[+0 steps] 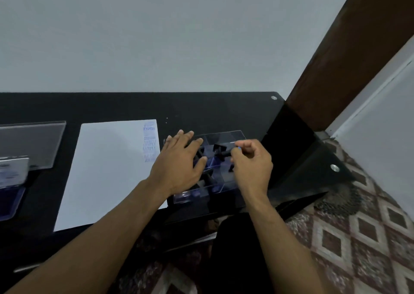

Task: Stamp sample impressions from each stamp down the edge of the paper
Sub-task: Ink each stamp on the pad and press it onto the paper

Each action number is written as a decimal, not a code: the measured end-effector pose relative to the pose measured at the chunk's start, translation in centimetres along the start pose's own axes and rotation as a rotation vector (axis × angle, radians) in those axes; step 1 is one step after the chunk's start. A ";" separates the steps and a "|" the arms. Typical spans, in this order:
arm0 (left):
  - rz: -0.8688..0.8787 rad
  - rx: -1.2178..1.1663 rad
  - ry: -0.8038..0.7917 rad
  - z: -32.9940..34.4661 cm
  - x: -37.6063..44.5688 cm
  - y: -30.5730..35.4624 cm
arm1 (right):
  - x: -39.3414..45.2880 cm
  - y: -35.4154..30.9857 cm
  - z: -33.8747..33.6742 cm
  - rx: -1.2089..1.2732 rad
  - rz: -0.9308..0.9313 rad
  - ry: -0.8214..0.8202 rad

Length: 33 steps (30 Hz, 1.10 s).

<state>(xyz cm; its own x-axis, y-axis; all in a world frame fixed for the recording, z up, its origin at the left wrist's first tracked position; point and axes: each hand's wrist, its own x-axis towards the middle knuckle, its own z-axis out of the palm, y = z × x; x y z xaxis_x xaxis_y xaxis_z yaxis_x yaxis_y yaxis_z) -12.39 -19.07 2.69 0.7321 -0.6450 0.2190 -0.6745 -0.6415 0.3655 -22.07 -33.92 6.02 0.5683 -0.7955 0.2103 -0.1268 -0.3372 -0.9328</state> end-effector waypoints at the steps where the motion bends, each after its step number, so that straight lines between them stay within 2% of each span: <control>1: -0.002 0.005 -0.008 0.2 0.3 0.4 | 0.0 0.3 -0.4 -0.049 -0.023 0.008; 4: -0.015 0.025 -0.028 0.5 1.1 1.1 | -0.1 1.3 -1.0 -0.188 -0.100 -0.013; 8: -0.030 0.041 -0.036 0.9 1.3 1.1 | -0.3 2.2 -1.0 -0.444 -0.217 -0.182; 13: -0.035 0.064 -0.041 1.4 1.3 0.9 | -0.5 2.1 -0.7 -0.709 -0.215 -0.354; 22: -0.020 0.069 0.017 1.8 1.3 0.5 | 0.2 0.8 -0.3 -0.797 -0.137 -0.400; 27: -0.018 0.070 0.039 2.0 1.3 0.4 | 1.3 1.2 0.1 -0.839 -0.419 -0.330; 29: -0.020 0.064 0.046 2.2 1.3 0.3 | 2.0 1.2 0.4 -0.894 -0.477 -0.446; 33: -0.021 0.039 0.078 2.3 1.3 0.2 | 3.1 1.5 0.8 -1.026 -0.414 -0.706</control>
<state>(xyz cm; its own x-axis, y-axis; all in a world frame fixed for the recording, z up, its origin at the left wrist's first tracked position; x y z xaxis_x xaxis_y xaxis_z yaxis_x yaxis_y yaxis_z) -11.79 -21.00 0.99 0.7500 -0.5984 0.2818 -0.6613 -0.6707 0.3359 -19.85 -36.44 5.04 0.9748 -0.2138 -0.0635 -0.2203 -0.9674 -0.1250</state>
